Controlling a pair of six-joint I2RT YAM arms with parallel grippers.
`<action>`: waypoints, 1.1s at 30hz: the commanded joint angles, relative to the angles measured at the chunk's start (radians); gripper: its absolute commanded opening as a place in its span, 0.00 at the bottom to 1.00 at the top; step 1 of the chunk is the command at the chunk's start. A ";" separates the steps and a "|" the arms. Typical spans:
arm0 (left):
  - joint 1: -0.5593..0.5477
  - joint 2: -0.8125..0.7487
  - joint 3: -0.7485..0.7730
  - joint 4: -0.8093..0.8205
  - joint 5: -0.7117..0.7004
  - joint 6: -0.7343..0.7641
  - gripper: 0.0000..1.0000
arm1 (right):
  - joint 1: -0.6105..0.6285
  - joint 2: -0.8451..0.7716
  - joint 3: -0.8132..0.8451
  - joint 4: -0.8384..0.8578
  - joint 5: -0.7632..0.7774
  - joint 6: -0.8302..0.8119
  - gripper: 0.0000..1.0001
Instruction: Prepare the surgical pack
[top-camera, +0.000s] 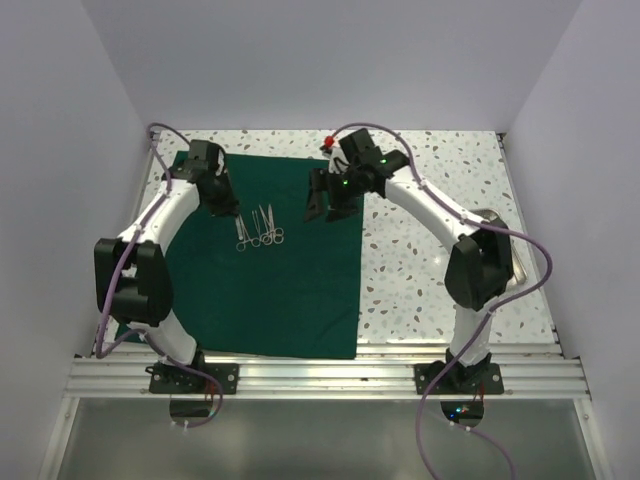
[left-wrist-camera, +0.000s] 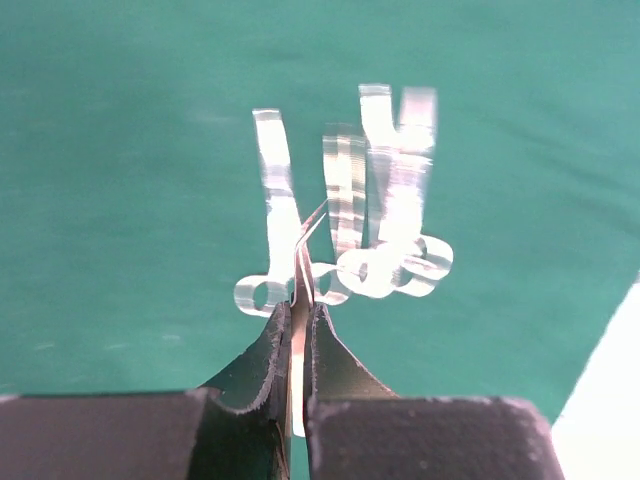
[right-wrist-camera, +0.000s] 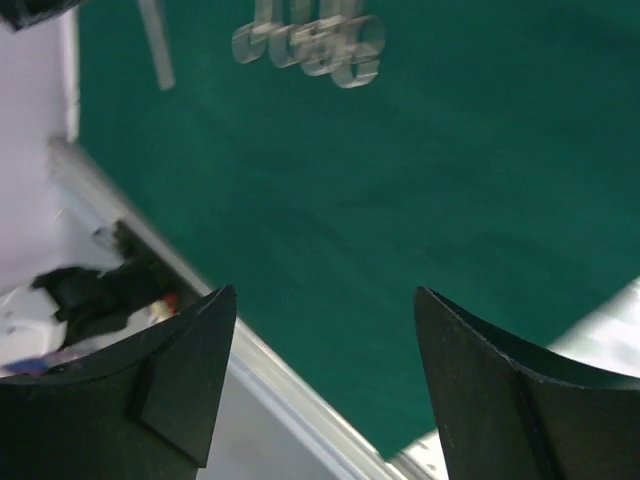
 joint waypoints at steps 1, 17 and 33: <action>0.004 -0.109 -0.048 0.077 0.244 -0.034 0.00 | 0.096 0.016 -0.003 0.207 -0.229 0.105 0.74; -0.048 -0.212 -0.258 0.304 0.530 -0.239 0.00 | 0.225 0.084 0.003 0.216 -0.168 0.107 0.65; -0.096 -0.240 -0.255 0.325 0.564 -0.293 0.00 | 0.251 0.167 0.050 0.186 -0.059 0.125 0.38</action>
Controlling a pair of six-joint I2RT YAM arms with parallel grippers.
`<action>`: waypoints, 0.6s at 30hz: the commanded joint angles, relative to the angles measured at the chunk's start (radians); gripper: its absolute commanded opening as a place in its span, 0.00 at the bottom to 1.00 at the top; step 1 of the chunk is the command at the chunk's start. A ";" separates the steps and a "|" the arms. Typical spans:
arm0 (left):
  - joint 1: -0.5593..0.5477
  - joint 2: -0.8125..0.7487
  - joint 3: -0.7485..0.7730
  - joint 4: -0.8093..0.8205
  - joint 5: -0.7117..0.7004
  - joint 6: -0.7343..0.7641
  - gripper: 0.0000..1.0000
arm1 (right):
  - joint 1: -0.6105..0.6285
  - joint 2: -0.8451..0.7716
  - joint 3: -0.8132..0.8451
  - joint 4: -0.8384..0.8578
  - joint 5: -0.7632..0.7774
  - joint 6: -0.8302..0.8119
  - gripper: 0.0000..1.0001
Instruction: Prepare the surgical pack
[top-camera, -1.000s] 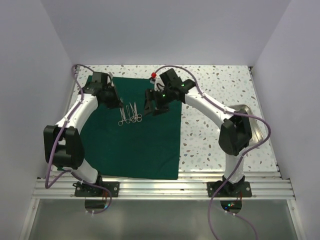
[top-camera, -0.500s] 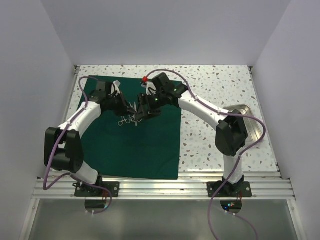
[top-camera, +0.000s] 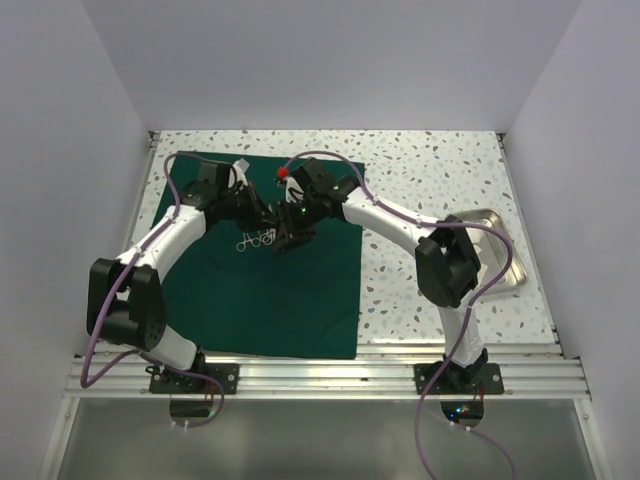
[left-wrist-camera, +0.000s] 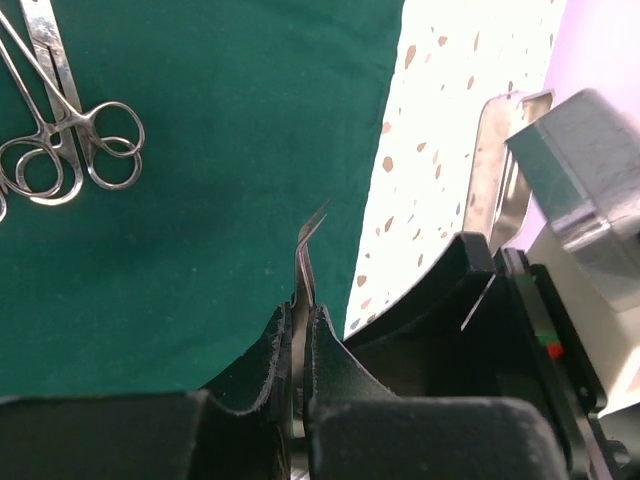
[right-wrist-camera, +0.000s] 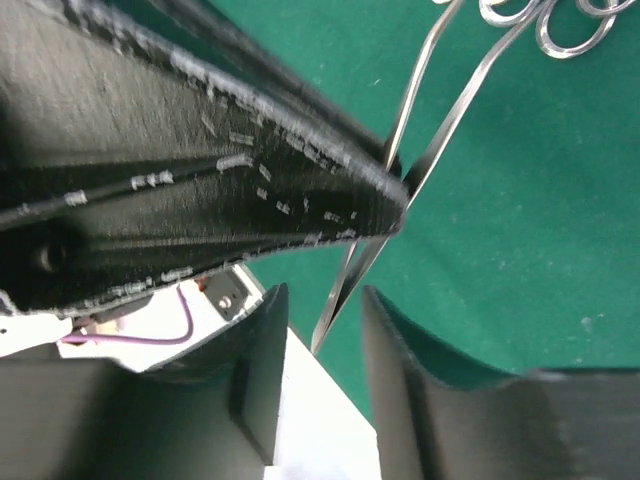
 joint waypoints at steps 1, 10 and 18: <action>-0.007 -0.043 0.003 0.043 0.028 -0.013 0.00 | 0.001 0.008 0.059 -0.008 0.058 0.013 0.30; 0.030 0.010 0.119 -0.026 -0.074 0.106 0.64 | -0.069 -0.010 0.041 -0.175 0.215 -0.046 0.00; 0.062 0.227 0.313 -0.132 -0.280 0.200 0.66 | -0.346 -0.221 -0.172 -0.397 0.544 -0.258 0.00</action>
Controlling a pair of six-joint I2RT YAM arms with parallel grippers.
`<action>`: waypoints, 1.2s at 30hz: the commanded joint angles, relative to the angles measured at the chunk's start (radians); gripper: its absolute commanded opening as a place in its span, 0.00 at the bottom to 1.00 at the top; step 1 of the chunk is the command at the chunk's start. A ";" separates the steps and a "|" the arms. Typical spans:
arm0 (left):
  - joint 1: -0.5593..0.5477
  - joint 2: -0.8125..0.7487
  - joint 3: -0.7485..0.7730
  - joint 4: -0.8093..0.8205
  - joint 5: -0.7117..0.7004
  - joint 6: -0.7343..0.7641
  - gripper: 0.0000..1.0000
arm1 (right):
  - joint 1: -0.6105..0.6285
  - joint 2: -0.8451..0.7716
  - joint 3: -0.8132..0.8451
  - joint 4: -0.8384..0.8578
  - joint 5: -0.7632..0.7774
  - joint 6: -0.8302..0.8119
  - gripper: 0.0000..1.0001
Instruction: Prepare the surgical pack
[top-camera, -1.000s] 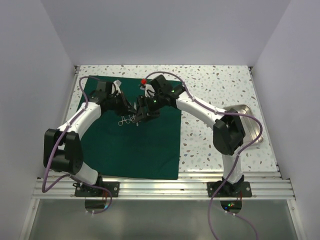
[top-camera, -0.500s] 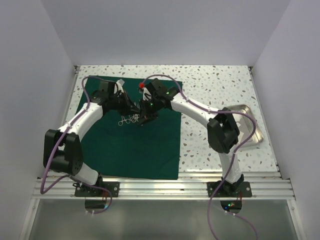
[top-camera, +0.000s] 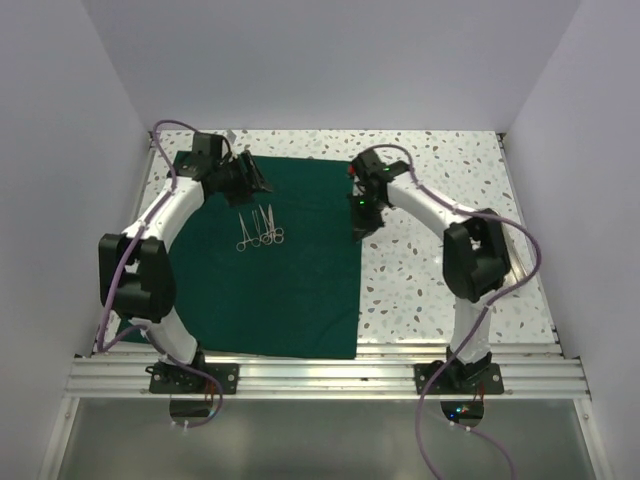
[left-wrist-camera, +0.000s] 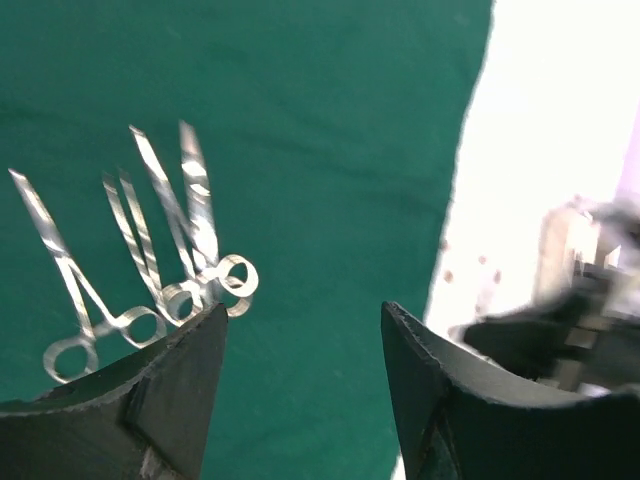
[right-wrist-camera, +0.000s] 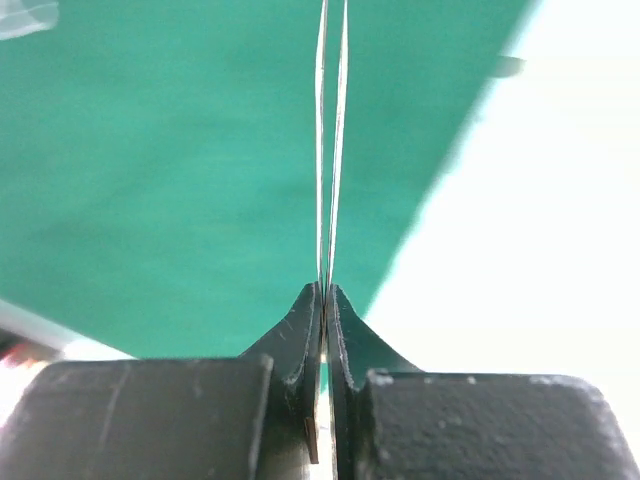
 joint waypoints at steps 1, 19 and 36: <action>-0.007 0.091 0.070 -0.078 -0.165 0.061 0.65 | -0.145 -0.175 -0.082 -0.157 0.281 -0.145 0.00; -0.093 0.267 0.197 -0.236 -0.480 0.036 0.62 | -0.530 -0.287 -0.414 -0.067 0.807 -0.420 0.00; -0.154 0.321 0.236 -0.307 -0.583 0.009 0.58 | -0.558 -0.294 -0.319 -0.197 0.800 -0.257 0.55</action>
